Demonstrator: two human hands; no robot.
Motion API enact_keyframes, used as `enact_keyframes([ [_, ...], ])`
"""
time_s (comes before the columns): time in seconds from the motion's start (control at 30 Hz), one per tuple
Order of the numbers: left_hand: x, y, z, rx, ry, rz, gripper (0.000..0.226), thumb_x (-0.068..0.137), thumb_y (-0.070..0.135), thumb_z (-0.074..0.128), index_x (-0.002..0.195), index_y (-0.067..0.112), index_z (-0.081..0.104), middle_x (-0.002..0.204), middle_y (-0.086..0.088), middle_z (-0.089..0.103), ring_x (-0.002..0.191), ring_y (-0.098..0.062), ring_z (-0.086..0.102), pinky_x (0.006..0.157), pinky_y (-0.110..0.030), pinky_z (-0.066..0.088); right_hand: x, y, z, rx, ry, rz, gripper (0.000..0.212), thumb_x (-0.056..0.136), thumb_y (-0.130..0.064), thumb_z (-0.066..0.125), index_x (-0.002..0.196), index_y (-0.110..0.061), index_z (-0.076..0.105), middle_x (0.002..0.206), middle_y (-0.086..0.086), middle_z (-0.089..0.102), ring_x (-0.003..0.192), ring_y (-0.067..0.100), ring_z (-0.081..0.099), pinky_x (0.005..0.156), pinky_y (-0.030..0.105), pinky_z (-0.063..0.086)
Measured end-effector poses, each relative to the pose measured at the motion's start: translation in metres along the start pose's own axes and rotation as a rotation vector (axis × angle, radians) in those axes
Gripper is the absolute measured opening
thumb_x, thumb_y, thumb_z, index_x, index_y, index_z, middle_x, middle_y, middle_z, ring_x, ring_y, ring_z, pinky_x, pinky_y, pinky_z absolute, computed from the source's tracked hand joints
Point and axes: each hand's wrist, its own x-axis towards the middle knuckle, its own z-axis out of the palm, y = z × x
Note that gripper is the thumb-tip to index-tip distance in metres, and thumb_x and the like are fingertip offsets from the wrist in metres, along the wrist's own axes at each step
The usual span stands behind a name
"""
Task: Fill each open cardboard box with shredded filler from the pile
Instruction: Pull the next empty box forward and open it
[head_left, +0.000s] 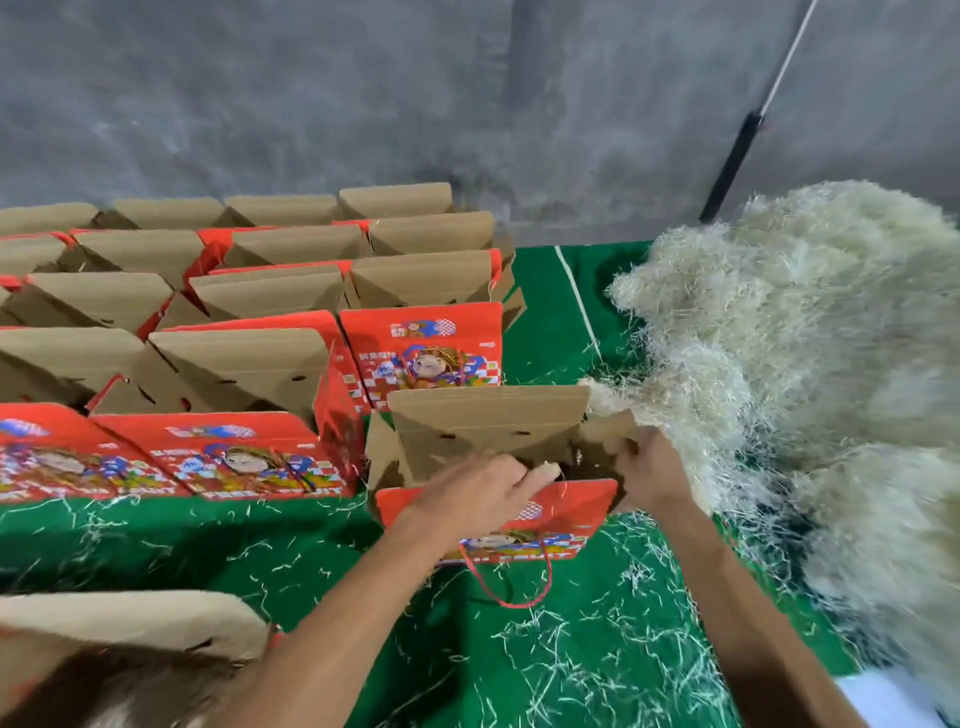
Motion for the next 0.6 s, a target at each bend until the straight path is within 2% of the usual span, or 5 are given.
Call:
enact_keyframes([
  [0.07,-0.007,0.003,0.006,-0.077,-0.078,-0.104,0.074,0.096,0.072,0.015,0.061,0.016,0.047,0.053,0.001,0.043,0.04,-0.006,0.043,0.051,-0.026,0.037,-0.008,0.006,0.007,-0.117,0.022,0.029,0.025,0.101,-0.031,0.051,0.111,-0.009,0.053,0.081,0.002,0.066,0.07,0.024,0.065,0.062,0.034,0.055],
  [0.13,-0.017,0.006,0.02,-0.043,-0.232,-0.178,0.072,0.093,0.073,0.013,0.092,0.02,0.061,0.091,-0.004,0.066,0.08,-0.012,0.064,0.077,-0.033,0.05,-0.013,0.012,0.019,-0.224,-0.016,0.017,0.048,0.104,-0.044,0.04,0.135,-0.008,0.037,0.109,0.01,0.062,0.089,0.03,0.066,0.075,0.044,0.056],
  [0.23,-0.031,0.007,0.063,0.13,-0.188,-0.246,0.072,0.092,0.073,0.006,0.135,0.032,0.047,0.141,0.001,0.053,0.131,-0.024,0.049,0.112,-0.052,0.033,-0.017,0.015,0.037,-0.283,-0.118,-0.122,0.059,0.104,-0.052,0.023,0.148,-0.015,0.032,0.151,0.011,0.043,0.133,0.033,0.049,0.109,0.055,0.041],
  [0.4,-0.027,0.0,0.113,0.447,0.256,-0.272,0.057,0.107,0.048,0.019,0.091,0.026,0.07,0.091,0.01,0.073,0.085,-0.012,0.064,0.079,-0.038,0.042,-0.021,0.016,0.059,0.213,-0.34,0.016,0.039,0.104,-0.038,0.042,0.143,-0.031,0.039,0.119,-0.007,0.063,0.094,0.004,0.059,0.088,0.034,0.05],
  [0.6,0.007,0.001,0.117,0.383,0.551,-0.388,0.046,0.106,0.034,0.038,0.074,0.022,0.07,0.067,0.007,0.069,0.064,-0.014,0.06,0.066,-0.036,0.041,-0.001,0.012,0.057,0.032,-0.337,0.08,0.012,0.094,-0.011,0.047,0.101,-0.014,0.056,0.087,0.005,0.063,0.078,0.019,0.063,0.054,0.026,0.047],
])
